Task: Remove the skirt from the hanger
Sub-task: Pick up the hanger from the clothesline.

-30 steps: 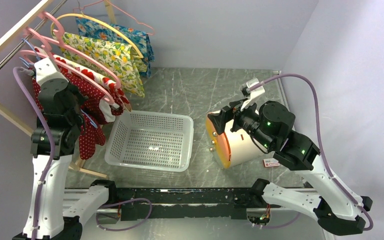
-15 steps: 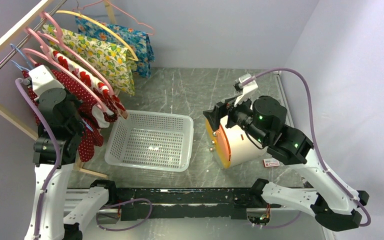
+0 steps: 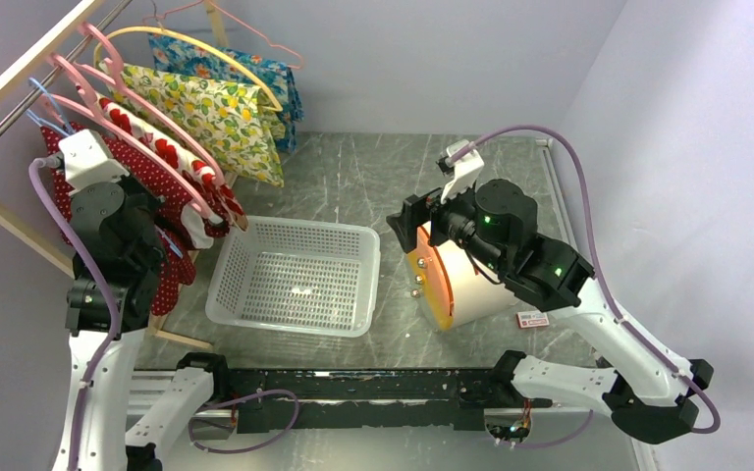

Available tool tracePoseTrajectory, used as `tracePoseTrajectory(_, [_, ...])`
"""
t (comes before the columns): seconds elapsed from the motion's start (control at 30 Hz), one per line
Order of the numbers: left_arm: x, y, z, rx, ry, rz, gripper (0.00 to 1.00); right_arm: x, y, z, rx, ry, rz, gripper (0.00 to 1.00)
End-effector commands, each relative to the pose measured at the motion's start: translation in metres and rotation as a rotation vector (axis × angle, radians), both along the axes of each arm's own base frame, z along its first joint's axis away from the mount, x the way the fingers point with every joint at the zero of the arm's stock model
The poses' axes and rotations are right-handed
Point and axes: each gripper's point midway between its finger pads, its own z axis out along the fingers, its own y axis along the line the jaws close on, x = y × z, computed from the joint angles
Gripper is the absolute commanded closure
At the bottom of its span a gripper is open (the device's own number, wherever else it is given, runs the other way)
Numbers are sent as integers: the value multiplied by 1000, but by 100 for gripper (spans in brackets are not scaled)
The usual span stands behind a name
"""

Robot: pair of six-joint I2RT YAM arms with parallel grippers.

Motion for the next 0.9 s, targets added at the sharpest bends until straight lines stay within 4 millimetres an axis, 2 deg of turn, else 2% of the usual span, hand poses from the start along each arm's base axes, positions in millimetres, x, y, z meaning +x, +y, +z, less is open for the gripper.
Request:
tracePoseTrajectory(0.0, [2,-17,34,-53,-149,-108,93,-3,2,9,3,-33,26,0])
tracePoseTrajectory(0.1, [-3,-22,34,-57,-158,-142,93,-2,2,5,-19,-47,36,0])
tracePoseTrajectory(0.27, [-20,-32,50,-46,-229,-213,93,-9,20,-9,-70,-18,149,0])
tracePoseTrajectory(0.37, [-24,-42,57,-56,-252,-273,93,-15,27,-19,-62,2,195,0])
tracePoseTrajectory(0.5, [-31,-56,68,-74,-252,-357,93,-21,35,-14,-17,5,237,0])
tracePoseTrajectory(0.6, [-46,-64,73,-117,-279,-402,93,-26,44,-12,9,15,281,0])
tracePoseTrajectory(0.7, [-60,-66,79,-156,-295,-419,93,-37,63,-3,84,24,377,0])
tracePoseTrajectory(0.8, [-70,-65,74,-233,-274,-404,93,-44,89,3,160,32,460,0])
tracePoseTrajectory(0.87, [-72,-65,70,-256,-257,-397,93,-44,106,3,187,51,448,0])
